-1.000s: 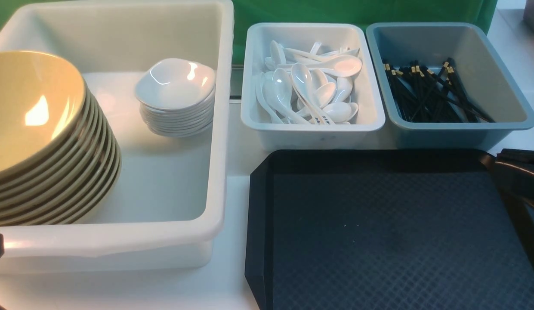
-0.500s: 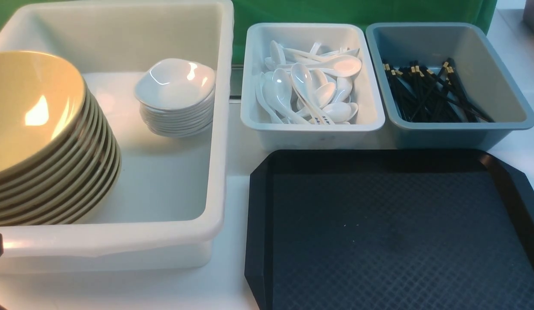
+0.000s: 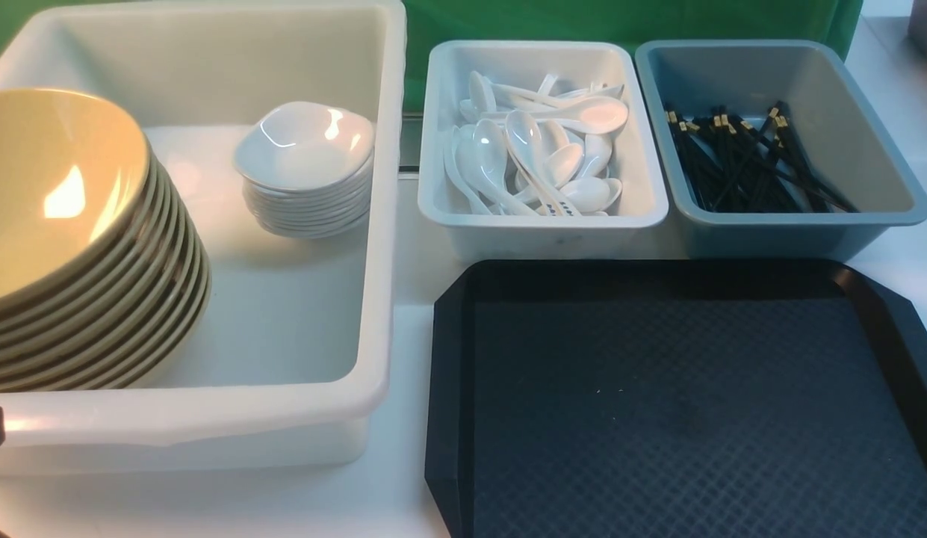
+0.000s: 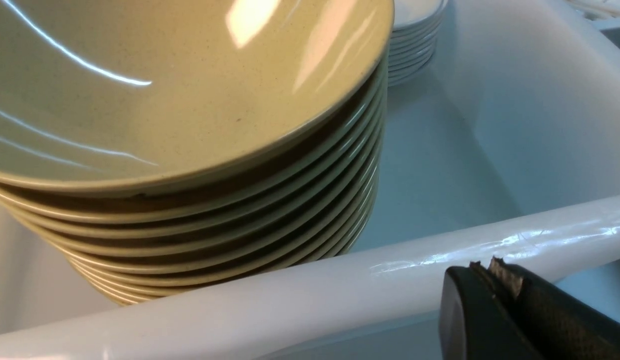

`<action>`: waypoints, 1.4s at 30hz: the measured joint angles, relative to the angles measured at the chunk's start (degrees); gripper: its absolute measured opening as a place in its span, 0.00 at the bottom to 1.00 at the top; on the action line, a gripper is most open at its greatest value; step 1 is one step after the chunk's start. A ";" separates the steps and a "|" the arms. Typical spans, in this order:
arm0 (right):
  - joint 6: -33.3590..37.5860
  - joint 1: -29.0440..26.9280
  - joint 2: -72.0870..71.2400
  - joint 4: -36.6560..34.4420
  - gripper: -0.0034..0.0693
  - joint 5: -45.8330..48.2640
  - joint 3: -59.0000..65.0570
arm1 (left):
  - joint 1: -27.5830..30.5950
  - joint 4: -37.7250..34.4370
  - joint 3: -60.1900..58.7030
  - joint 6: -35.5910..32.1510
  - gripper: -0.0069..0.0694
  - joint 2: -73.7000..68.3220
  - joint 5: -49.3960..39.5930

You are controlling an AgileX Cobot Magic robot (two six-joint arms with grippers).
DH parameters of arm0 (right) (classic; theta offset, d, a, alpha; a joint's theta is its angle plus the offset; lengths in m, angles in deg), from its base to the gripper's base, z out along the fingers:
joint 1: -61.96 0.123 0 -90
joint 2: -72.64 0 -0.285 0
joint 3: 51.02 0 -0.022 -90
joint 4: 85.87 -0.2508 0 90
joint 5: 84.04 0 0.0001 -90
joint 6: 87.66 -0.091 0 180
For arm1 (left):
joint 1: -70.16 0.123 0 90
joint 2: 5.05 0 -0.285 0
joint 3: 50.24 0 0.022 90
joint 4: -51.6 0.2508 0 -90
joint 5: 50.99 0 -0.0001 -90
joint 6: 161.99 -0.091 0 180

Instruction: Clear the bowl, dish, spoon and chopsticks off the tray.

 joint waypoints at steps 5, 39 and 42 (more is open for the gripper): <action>0.11 0.00 0.00 0.12 0.09 0.27 0.00 | 0.00 -0.05 0.00 0.00 0.08 0.00 -0.08; 0.47 0.00 0.00 0.14 0.09 0.38 0.00 | 15.39 -11.41 -20.95 -6.68 0.08 6.41 41.24; 0.47 0.00 0.00 0.14 0.09 0.38 0.00 | 20.29 -12.39 -28.14 -8.32 0.08 11.14 47.68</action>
